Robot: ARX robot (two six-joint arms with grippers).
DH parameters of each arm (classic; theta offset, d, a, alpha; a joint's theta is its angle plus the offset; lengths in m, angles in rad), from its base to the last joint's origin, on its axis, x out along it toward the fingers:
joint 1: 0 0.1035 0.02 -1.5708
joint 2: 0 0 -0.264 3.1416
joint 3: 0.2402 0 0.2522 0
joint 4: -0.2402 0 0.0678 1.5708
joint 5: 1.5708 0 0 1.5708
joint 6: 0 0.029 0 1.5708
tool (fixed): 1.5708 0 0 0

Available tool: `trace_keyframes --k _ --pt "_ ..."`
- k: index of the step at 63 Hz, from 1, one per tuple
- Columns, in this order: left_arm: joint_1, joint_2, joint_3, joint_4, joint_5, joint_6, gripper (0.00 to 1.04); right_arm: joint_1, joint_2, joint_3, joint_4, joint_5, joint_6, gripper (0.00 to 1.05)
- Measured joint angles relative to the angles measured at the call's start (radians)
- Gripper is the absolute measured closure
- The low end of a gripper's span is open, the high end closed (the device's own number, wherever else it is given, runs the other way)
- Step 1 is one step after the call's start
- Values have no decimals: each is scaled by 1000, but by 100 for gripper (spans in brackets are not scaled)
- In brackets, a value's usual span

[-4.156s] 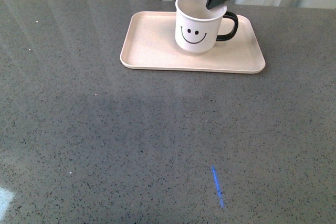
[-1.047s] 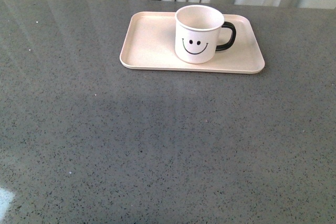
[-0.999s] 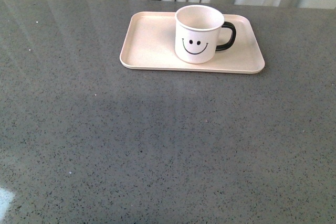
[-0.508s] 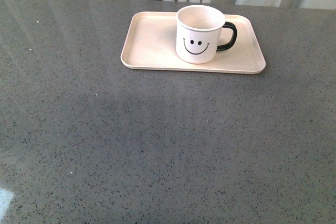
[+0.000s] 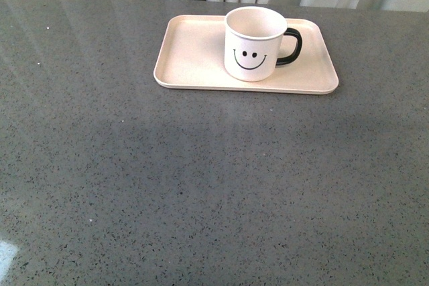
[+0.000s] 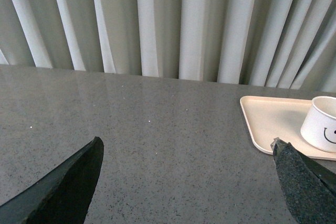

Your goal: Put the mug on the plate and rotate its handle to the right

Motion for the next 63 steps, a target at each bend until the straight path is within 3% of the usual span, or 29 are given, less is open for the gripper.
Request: trace_keyframes --k 21,63 --pt "0 0 0 0 0 0 9 0 -332 -30 -282 0 0 103" --pt "0 0 0 0 0 0 9 0 -703 -31 -636 0 0 103"
